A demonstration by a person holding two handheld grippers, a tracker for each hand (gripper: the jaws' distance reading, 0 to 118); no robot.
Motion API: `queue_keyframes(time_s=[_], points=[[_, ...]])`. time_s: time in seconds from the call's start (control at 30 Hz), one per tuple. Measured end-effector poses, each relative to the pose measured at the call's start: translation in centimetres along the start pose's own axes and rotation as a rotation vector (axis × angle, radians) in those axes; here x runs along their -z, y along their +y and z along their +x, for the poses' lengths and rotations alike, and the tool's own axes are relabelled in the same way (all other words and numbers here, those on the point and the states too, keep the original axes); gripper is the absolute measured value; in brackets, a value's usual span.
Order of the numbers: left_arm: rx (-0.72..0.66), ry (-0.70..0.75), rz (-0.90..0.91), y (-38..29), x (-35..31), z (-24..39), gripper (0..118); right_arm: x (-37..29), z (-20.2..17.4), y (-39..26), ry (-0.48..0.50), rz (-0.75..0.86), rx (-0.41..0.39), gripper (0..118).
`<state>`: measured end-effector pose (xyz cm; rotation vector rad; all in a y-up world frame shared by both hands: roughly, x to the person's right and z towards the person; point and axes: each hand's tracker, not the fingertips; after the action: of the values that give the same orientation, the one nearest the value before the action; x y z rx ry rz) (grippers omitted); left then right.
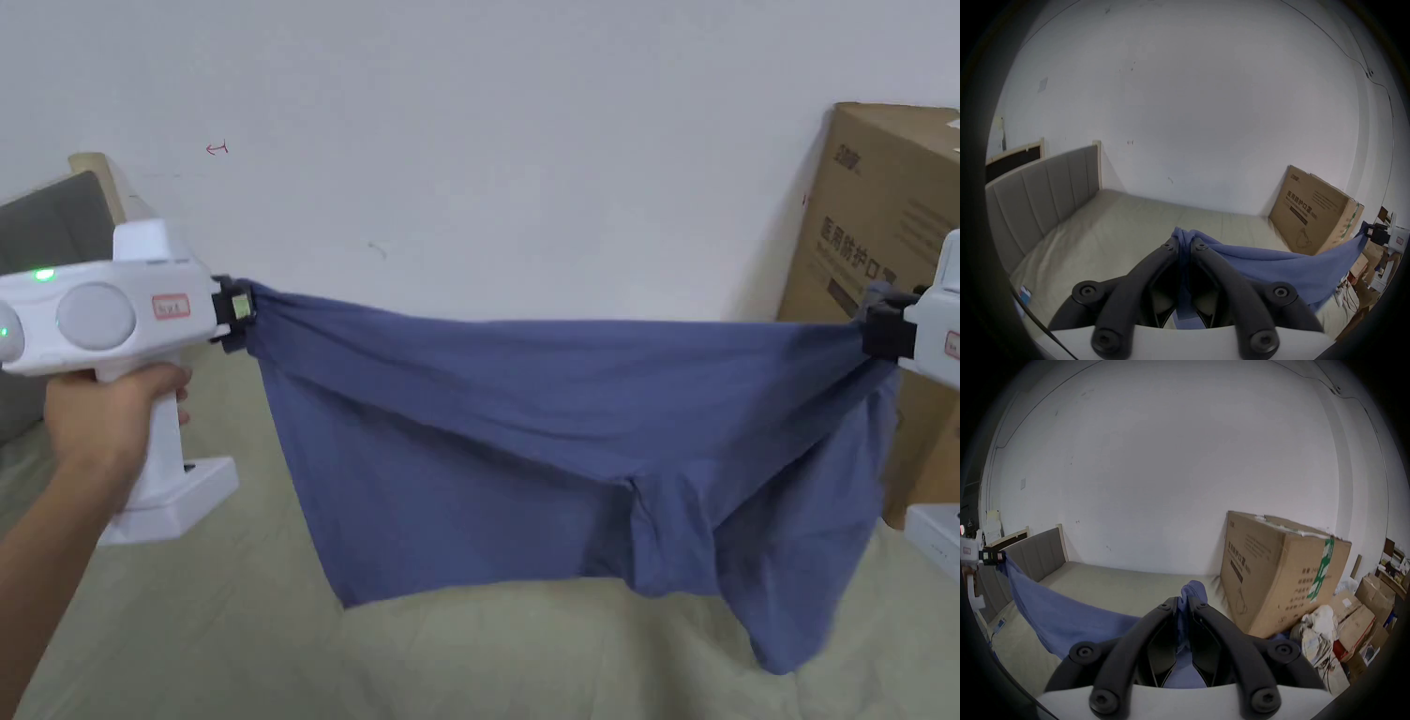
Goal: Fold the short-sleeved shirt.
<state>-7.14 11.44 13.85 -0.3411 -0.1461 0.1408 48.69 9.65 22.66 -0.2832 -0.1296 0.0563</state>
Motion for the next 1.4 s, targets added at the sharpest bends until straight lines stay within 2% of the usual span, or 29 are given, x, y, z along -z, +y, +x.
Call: queue_keyframes(time_s=[0.27,0.43,0.5,0.67,0.8,0.93,1.33,1.4], points=[[0.069,0.058,0.058,5.8,3.7,0.8,5,3.3,-1.8,4.5,-0.012,0.047,-0.098,6],[0.106,0.106,0.032,5.1,7.2,0.4,5,6.4,-2.9,3.6,-0.008,0.029,-0.084,6],[0.114,0.122,0.01,3.8,8.6,0.1,5,7.8,-3.4,2.2,-0.007,0.0,-0.055,6],[0.11,0.139,-0.082,-1.8,11.8,-1.6,5,10.8,-4.5,-3.5,0.01,-0.093,0.023,6],[0.079,0.143,-0.168,-7.0,13.1,-3.3,5,12.0,-5.4,-8.6,0.013,-0.17,0.021,6],[0.045,0.146,-0.252,-12.5,12.7,-4.9,5,11.9,-6.0,-13.9,0.026,-0.254,0.065,6],[-0.058,0.142,-0.397,-26.1,2.6,-9.3,5,0.9,-7.0,-25.3,0.044,-0.371,0.118,6],[-0.078,0.148,-0.407,-27.7,0.3,-9.4,5,-1.2,-7.0,-26.7,0.048,-0.389,0.149,6]])
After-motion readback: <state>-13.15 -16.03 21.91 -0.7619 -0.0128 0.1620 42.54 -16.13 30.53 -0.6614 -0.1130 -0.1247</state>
